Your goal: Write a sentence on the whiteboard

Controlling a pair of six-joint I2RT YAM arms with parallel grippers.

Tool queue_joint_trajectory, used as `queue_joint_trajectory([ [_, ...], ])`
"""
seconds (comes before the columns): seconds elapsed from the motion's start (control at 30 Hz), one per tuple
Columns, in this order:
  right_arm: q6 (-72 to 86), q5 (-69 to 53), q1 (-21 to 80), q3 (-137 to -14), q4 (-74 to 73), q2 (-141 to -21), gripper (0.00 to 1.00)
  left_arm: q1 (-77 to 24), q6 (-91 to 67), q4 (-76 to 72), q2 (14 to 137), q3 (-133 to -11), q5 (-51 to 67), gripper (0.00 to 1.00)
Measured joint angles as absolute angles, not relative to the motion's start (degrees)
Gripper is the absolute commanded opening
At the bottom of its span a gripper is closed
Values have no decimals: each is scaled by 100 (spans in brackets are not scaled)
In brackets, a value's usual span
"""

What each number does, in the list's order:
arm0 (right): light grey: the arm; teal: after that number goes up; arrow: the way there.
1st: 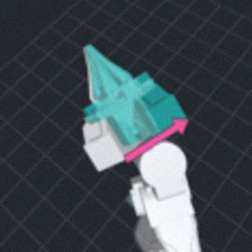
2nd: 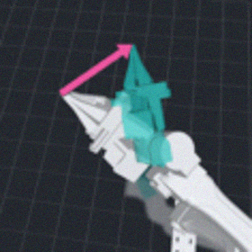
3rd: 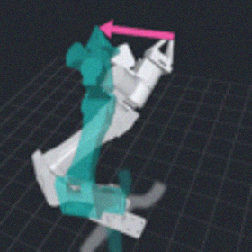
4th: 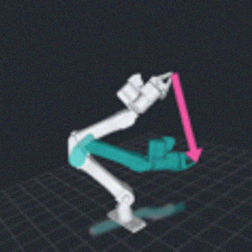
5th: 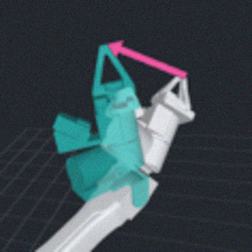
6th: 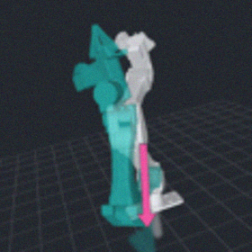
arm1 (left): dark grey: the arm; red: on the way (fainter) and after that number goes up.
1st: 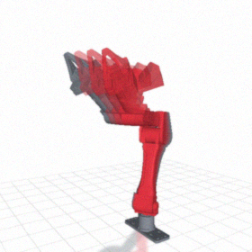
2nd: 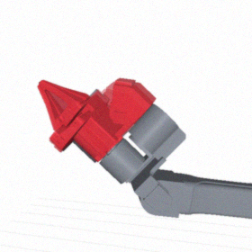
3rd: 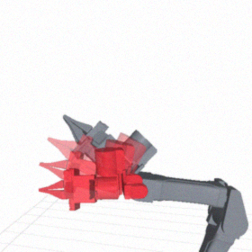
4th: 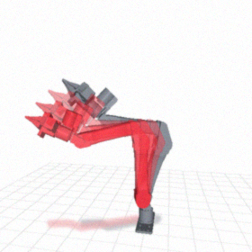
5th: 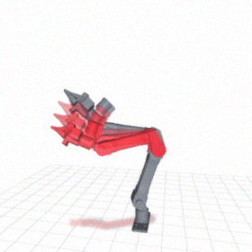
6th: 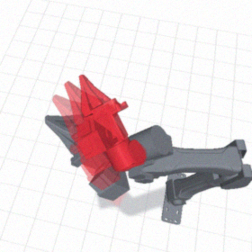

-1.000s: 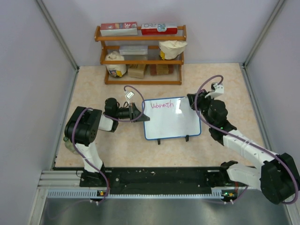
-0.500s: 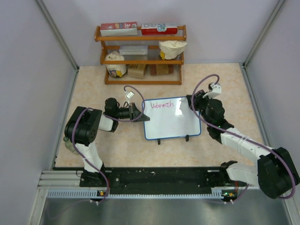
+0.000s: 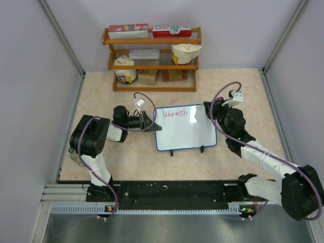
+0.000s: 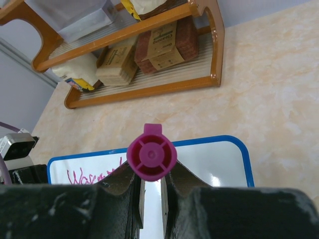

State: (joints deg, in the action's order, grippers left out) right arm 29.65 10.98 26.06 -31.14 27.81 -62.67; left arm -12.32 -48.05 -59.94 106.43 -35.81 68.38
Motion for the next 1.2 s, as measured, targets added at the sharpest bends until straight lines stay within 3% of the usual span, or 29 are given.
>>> queue_joint_trajectory([
  [1.2,3017,1081,2606,-2587,3050,-6149,0,-1229,-4812,-5983,10643,-3581,6836,0],
])
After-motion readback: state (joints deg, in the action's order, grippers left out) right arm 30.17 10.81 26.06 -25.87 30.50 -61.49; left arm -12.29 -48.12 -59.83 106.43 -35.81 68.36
